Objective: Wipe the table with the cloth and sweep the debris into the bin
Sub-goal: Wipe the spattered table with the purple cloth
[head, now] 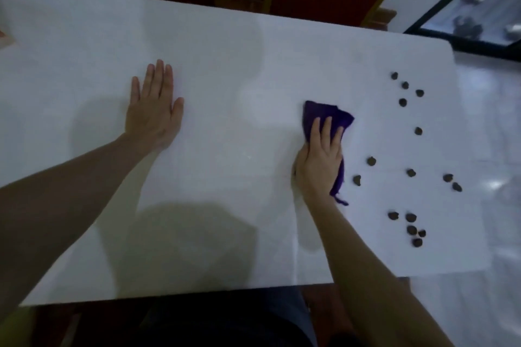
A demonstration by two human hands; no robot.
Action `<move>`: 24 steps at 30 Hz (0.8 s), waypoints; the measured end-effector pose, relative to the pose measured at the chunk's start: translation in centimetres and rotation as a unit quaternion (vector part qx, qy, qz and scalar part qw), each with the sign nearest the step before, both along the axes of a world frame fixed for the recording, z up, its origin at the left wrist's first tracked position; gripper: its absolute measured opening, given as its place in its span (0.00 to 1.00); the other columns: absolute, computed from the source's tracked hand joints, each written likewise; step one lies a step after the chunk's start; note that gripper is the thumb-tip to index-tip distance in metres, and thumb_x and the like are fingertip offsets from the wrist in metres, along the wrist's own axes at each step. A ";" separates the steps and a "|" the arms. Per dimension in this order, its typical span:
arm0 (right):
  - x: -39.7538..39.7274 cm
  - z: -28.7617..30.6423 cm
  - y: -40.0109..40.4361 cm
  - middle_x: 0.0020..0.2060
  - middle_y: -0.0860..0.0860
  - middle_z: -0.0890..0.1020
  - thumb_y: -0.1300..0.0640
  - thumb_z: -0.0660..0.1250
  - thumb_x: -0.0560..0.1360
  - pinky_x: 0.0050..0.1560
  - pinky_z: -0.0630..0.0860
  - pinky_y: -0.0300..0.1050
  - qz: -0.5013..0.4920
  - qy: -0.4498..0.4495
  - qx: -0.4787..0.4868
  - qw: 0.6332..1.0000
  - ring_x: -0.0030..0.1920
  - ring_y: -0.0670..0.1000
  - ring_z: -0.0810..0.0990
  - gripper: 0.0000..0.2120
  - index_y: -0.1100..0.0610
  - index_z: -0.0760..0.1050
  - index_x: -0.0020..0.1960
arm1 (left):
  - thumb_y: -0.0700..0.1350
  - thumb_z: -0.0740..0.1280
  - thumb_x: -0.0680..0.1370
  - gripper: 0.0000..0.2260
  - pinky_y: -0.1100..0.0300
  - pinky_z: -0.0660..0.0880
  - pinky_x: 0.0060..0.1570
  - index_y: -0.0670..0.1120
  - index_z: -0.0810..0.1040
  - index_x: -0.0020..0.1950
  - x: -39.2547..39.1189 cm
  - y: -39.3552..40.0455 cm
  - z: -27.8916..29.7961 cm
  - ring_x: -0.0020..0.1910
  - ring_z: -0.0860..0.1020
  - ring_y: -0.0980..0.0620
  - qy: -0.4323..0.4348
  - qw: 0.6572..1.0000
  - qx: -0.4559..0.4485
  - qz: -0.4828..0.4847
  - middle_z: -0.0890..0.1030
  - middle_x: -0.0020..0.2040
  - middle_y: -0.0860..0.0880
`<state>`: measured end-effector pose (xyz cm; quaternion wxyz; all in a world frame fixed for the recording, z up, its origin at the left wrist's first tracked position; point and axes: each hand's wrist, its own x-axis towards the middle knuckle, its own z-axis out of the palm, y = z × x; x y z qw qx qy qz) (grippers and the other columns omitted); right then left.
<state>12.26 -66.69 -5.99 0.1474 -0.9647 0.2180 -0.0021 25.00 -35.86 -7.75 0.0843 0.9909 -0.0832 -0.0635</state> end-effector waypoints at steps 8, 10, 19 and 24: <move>-8.0 -0.4 10.8 0.79 0.52 0.56 0.58 0.60 0.79 0.77 0.45 0.55 0.247 0.011 0.029 0.969 0.79 0.57 0.45 0.30 0.53 0.55 0.79 | 0.54 0.42 0.83 0.28 0.48 0.40 0.78 0.44 0.42 0.81 -5.0 -4.4 -0.3 0.80 0.43 0.49 0.006 0.995 -0.025 -0.095 0.44 0.82 0.46; -7.9 -0.2 9.2 0.78 0.51 0.58 0.58 0.61 0.79 0.77 0.47 0.54 0.259 0.006 0.027 0.965 0.79 0.57 0.48 0.29 0.52 0.58 0.79 | 0.54 0.42 0.82 0.29 0.48 0.40 0.78 0.44 0.43 0.81 -6.4 -5.2 -0.4 0.80 0.43 0.49 0.009 0.993 -0.021 -0.112 0.45 0.82 0.46; -7.0 -0.4 -7.0 0.77 0.53 0.61 0.60 0.61 0.77 0.71 0.62 0.57 0.088 -0.011 -0.001 0.996 0.77 0.60 0.56 0.29 0.54 0.62 0.78 | 0.53 0.46 0.81 0.29 0.49 0.43 0.78 0.42 0.48 0.81 -11.7 -11.7 -0.1 0.80 0.47 0.49 0.010 0.990 -0.031 -0.138 0.49 0.81 0.45; -7.7 -0.4 -15.3 0.79 0.52 0.57 0.57 0.55 0.81 0.75 0.58 0.58 0.000 0.012 -0.001 1.000 0.79 0.58 0.52 0.26 0.52 0.57 0.79 | 0.54 0.45 0.82 0.30 0.48 0.43 0.78 0.42 0.47 0.81 -13.7 -15.2 -0.3 0.80 0.46 0.50 0.010 0.992 -0.019 -0.128 0.48 0.82 0.46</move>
